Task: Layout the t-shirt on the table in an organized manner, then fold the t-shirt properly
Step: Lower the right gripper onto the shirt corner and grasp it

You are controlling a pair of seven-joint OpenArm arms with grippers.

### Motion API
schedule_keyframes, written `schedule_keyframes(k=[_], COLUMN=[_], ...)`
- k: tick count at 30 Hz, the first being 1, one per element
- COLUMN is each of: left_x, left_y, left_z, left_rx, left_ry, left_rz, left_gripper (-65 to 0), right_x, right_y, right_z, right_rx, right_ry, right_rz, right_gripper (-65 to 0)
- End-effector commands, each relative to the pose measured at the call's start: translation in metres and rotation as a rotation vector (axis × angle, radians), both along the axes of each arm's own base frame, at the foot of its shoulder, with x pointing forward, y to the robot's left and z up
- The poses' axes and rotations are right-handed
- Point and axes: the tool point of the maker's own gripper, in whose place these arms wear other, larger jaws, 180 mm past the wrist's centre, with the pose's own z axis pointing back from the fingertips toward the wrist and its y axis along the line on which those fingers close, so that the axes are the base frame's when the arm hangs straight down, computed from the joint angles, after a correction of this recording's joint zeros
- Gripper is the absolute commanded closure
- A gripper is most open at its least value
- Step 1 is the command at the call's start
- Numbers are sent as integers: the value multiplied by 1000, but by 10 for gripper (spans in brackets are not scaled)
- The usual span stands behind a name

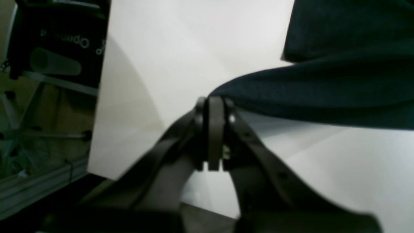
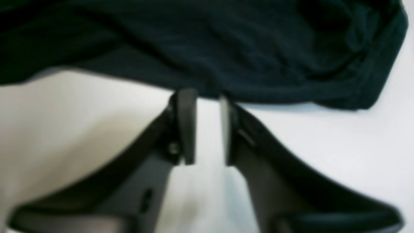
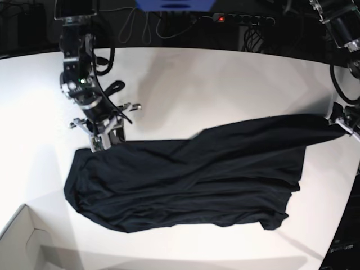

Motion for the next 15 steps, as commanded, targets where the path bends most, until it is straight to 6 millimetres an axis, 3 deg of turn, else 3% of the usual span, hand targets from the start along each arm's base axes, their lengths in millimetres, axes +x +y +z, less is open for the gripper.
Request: schedule_keyframes(k=[1, 6, 15], left_x=[11, 14, 12], left_y=[10, 11, 1], left_z=[23, 26, 16], left_rx=[42, 48, 16], left_ry=[-53, -60, -52], left_rz=[-5, -7, -8], left_gripper=[-2, -2, -2], right_x=[14, 30, 50], right_y=[0, 1, 8], right_z=[13, 4, -20], right_rx=[2, -44, -52], right_ry=[-53, -30, 40], right_rz=[11, 67, 90], right_gripper=[-202, -265, -269])
